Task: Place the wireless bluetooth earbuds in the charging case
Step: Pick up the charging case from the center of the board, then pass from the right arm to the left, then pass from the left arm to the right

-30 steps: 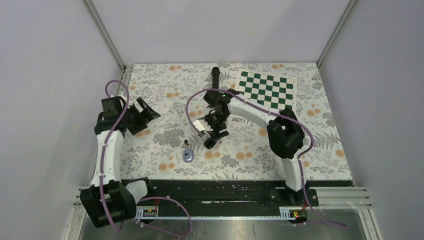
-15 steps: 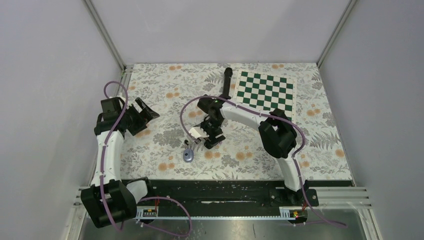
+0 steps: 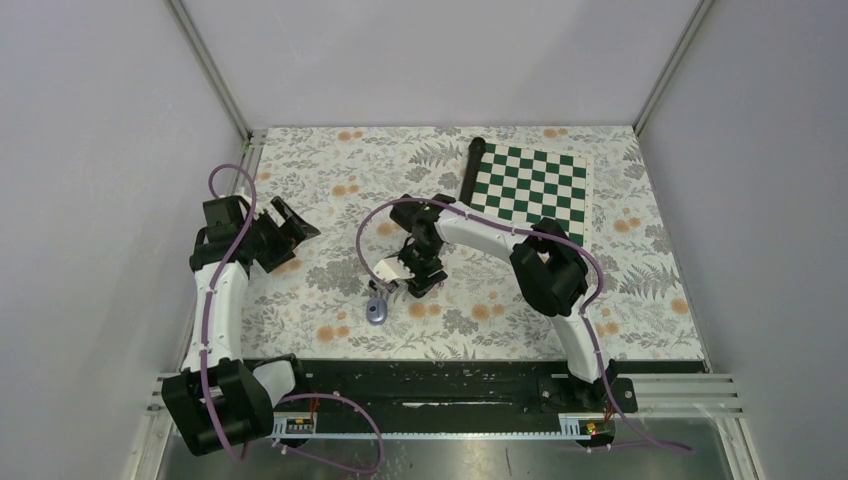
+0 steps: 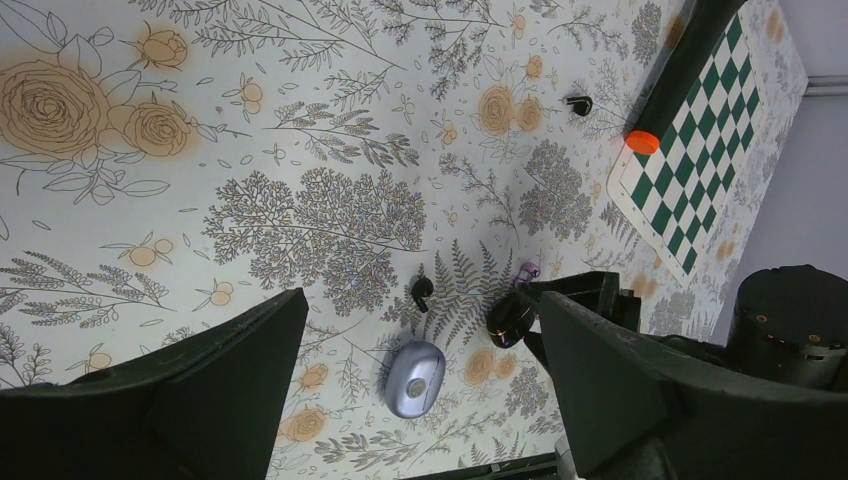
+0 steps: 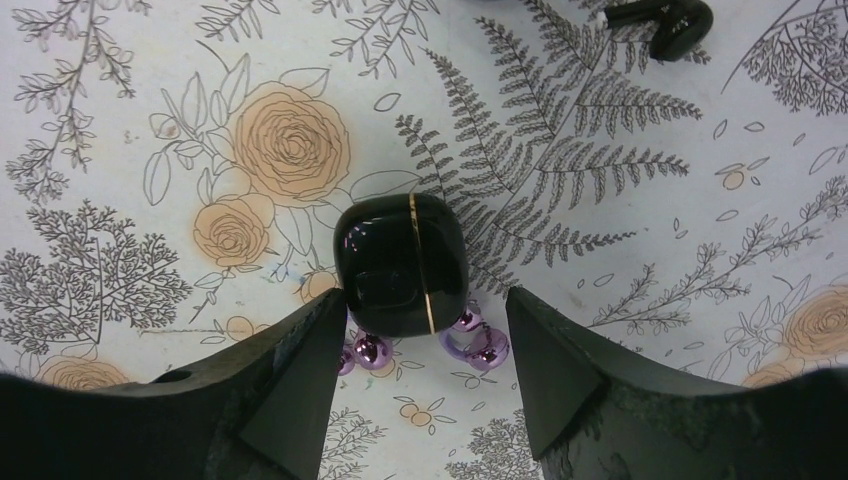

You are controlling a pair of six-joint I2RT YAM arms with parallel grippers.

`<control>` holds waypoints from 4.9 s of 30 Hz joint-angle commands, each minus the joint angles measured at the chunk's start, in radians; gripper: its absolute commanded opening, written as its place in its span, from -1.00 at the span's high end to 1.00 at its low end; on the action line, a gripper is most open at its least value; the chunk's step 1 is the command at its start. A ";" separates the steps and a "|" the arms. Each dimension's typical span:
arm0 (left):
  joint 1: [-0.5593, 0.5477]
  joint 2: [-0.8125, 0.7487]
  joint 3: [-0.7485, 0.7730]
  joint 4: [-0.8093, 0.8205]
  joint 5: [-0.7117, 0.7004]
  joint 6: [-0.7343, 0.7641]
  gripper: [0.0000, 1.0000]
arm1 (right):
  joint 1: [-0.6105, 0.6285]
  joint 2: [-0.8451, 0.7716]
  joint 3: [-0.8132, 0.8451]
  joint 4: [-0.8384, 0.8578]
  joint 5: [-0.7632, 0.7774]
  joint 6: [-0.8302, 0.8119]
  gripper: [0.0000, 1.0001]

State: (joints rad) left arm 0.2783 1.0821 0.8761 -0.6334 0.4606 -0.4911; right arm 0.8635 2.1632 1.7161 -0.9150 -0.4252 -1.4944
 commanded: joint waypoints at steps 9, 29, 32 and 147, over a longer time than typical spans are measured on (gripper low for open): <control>0.007 0.002 0.003 0.036 0.027 -0.012 -0.74 | 0.008 0.011 -0.025 0.034 0.043 0.051 -0.25; 0.007 0.054 0.017 0.040 0.050 -0.019 -0.67 | 0.019 -0.035 -0.048 0.089 0.030 0.198 0.25; 0.008 0.079 0.037 0.049 0.063 -0.019 -0.65 | 0.018 -0.119 -0.085 0.165 0.038 0.318 0.31; -0.469 0.103 -0.061 1.024 0.910 0.434 1.00 | -0.153 -0.431 0.123 0.173 -0.398 1.070 -0.20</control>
State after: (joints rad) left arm -0.1951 1.1801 0.8452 0.1356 1.3319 0.1009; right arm 0.6941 1.7702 1.8336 -0.7002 -0.8291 -0.3836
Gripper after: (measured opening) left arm 0.269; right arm 0.626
